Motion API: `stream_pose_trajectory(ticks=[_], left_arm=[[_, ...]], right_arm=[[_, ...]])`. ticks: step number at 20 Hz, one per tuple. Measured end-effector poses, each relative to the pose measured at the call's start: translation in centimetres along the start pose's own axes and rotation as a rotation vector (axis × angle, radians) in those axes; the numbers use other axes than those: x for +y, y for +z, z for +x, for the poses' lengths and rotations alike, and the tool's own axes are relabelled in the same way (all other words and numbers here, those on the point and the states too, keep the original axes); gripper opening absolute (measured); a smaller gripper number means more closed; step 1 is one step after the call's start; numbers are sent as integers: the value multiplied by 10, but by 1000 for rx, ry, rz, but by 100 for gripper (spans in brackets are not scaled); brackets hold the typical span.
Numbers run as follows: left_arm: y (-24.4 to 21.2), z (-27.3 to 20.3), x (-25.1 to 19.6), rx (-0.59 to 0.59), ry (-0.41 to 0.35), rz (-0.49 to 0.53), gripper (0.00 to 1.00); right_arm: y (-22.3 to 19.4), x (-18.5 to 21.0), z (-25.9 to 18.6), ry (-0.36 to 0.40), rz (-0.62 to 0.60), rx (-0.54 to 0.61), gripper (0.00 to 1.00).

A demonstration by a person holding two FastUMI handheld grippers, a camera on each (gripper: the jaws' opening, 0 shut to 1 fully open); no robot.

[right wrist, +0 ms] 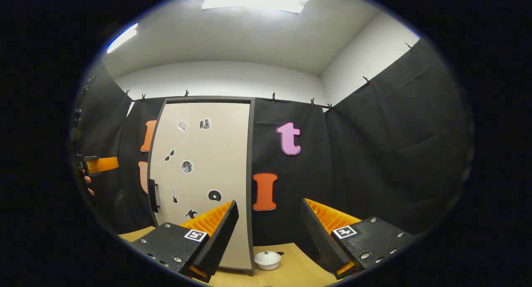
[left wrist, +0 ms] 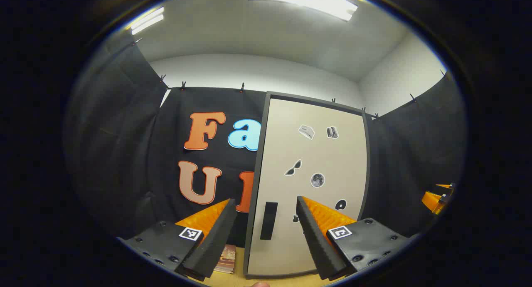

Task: Open the cabinet door with the right hand, grasp the bottle in the cabinet with the left hand and place it on the coaster, then close the cabinet door with the right hand.

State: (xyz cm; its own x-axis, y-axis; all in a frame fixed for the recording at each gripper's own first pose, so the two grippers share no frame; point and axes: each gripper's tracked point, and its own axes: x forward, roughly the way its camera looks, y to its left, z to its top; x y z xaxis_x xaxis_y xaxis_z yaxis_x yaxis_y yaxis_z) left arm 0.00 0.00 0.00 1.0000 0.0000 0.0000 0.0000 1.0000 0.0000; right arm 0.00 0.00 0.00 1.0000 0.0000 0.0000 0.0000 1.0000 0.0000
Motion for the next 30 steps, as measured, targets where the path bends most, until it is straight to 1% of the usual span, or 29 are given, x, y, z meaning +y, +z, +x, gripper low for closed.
stream_pose_trajectory(ticks=[2,6,9,10,12,13,14,15,16,17,19,20,21,22,23,25,26,27,30], left_arm=[[-1,-4,-2,1,23,12,96],[1,-14,-16,-2,49,10,94],[-1,-20,-28,-3,70,33,94],[1,-23,-30,-6,85,46,94],[6,-29,-29,-33,146,85,94],[10,-31,-28,-44,173,105,94],[13,-34,-30,-53,188,119,95],[15,-34,-31,-58,198,126,92],[18,-33,-33,-59,201,129,95],[20,-30,-35,-57,203,128,95],[16,-27,-32,-50,221,135,93],[9,-26,-27,-29,244,142,95],[-2,-27,-24,0,256,147,92],[-10,-25,-22,21,257,147,95],[-14,-25,-20,32,258,145,93],[-16,-23,-8,37,254,149,93],[-15,-21,0,32,252,156,95],[-12,-19,7,25,247,159,93],[-8,-11,33,5,220,154,94]], right_arm=[[0,-4,0,20,4,-1,94],[-5,-13,3,47,7,1,94],[-11,-12,5,95,16,15,94],[-14,-11,5,115,15,20,94],[-17,-8,5,163,1,21,94],[-19,-8,5,173,-3,19,94],[-20,-9,7,177,-2,18,94],[-23,-7,8,187,2,21,94],[-25,-6,10,195,9,26,94],[-28,-5,12,201,17,32,94],[-32,-7,15,205,51,38,94],[-37,-7,16,210,68,51,94],[-46,-5,18,218,76,69,94],[-51,-6,21,212,79,82,94],[-55,-6,23,205,80,90,94],[-57,0,26,192,82,96,94],[-56,6,27,185,80,96,94],[-56,12,30,176,74,99,94],[-54,43,33,152,52,105,94]])
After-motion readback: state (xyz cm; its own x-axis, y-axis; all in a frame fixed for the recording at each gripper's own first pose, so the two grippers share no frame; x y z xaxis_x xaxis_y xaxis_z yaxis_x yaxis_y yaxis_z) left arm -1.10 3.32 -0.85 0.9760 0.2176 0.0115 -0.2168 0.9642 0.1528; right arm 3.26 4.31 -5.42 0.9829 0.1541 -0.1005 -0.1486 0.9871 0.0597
